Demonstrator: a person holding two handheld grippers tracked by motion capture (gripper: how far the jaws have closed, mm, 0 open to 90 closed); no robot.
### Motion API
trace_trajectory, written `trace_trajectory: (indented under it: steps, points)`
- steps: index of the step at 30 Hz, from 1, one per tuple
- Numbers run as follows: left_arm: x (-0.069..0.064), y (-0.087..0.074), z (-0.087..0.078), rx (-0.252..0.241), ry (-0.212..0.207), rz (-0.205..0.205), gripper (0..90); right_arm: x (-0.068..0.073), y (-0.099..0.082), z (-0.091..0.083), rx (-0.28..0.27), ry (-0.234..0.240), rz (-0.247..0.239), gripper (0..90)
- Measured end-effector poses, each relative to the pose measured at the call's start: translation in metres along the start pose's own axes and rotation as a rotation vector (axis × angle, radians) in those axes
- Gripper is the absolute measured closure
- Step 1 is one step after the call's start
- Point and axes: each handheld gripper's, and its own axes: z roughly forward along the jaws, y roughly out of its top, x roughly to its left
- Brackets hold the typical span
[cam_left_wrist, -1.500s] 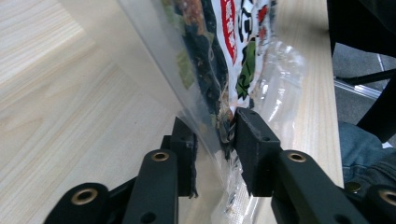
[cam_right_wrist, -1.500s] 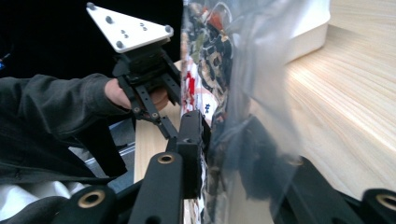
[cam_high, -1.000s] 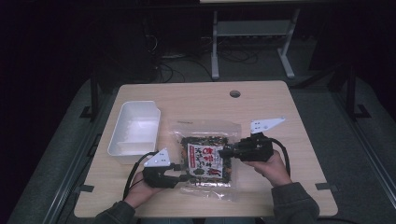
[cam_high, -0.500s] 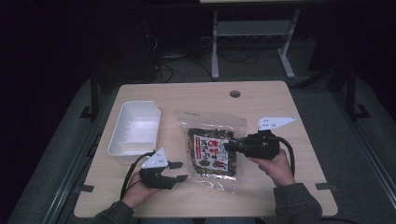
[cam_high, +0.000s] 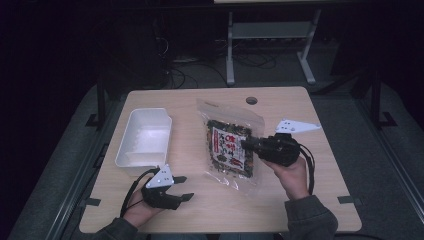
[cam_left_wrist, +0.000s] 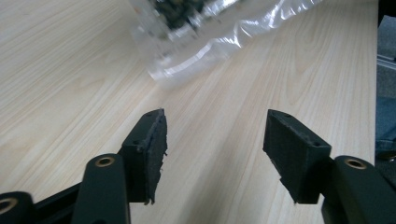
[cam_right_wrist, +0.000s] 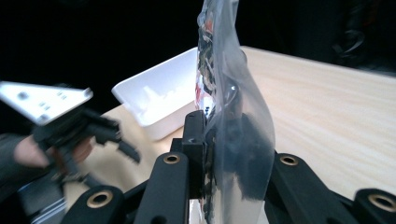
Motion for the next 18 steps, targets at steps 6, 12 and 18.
trace_trajectory:
  steps: [6, 12, 18]
  points:
    - [0.0, -0.004, -0.004, 0.018, 0.022, 0.002, 32.9, 0.004, 0.01, 0.008, -0.065, -0.064, 0.032, 75.2]
    - [0.001, -0.012, -0.013, 0.029, 0.041, -0.006, 29.6, 0.012, 0.024, 0.025, -0.096, -0.112, 0.024, 75.2]
    - [0.002, -0.02, -0.021, 0.044, 0.056, -0.007, 27.6, 0.021, 0.036, 0.042, -0.11, -0.132, 0.009, 75.2]
